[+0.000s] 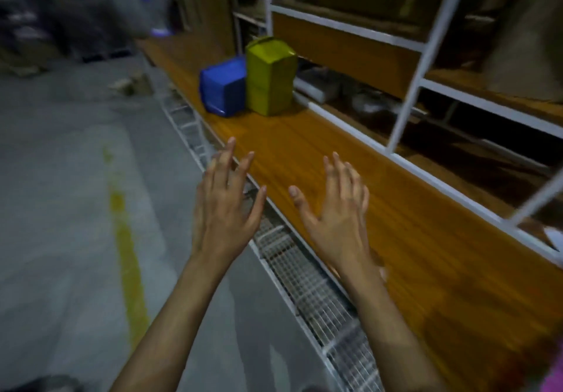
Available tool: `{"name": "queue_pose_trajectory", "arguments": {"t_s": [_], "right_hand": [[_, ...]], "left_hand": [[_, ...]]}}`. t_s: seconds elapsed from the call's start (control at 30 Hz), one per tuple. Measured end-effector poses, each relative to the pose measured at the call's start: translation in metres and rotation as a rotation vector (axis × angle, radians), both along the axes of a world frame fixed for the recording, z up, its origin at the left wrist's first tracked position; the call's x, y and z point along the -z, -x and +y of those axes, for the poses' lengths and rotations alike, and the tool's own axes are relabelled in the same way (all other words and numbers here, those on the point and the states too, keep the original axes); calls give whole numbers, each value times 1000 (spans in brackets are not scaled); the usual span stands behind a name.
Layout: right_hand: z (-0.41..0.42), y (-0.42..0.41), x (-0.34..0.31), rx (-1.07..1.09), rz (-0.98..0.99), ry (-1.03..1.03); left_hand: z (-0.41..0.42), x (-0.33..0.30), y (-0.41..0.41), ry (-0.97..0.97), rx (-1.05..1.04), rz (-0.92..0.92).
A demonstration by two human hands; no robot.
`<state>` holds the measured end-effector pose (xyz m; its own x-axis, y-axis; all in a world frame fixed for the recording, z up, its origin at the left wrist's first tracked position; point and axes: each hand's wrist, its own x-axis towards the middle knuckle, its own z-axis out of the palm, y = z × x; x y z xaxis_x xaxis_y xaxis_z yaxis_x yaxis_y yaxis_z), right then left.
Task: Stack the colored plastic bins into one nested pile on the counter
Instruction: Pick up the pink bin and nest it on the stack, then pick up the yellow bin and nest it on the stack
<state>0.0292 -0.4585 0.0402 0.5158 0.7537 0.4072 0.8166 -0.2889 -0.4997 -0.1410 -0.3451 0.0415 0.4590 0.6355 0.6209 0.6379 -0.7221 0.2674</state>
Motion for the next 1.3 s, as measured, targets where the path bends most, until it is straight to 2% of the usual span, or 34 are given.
{"name": "queue_pose_trajectory", "arguments": {"t_s": [0.23, 0.53, 0.8, 0.97, 1.13, 1.3], "right_hand": [[130, 56, -9, -115, 20, -22], [285, 52, 10, -148, 61, -46], [476, 1, 24, -118, 151, -85], [597, -25, 16, -79, 83, -140], [684, -36, 22, -53, 23, -63], [776, -68, 11, 175, -58, -26]], "left_hand": [[110, -5, 69, 8, -174, 20], [230, 44, 86, 145, -303, -19], [396, 62, 48, 231, -283, -65], [508, 52, 9, 201, -254, -115], [596, 56, -20, 227, -212, -182], [708, 62, -50, 239, -39, -202]]}}
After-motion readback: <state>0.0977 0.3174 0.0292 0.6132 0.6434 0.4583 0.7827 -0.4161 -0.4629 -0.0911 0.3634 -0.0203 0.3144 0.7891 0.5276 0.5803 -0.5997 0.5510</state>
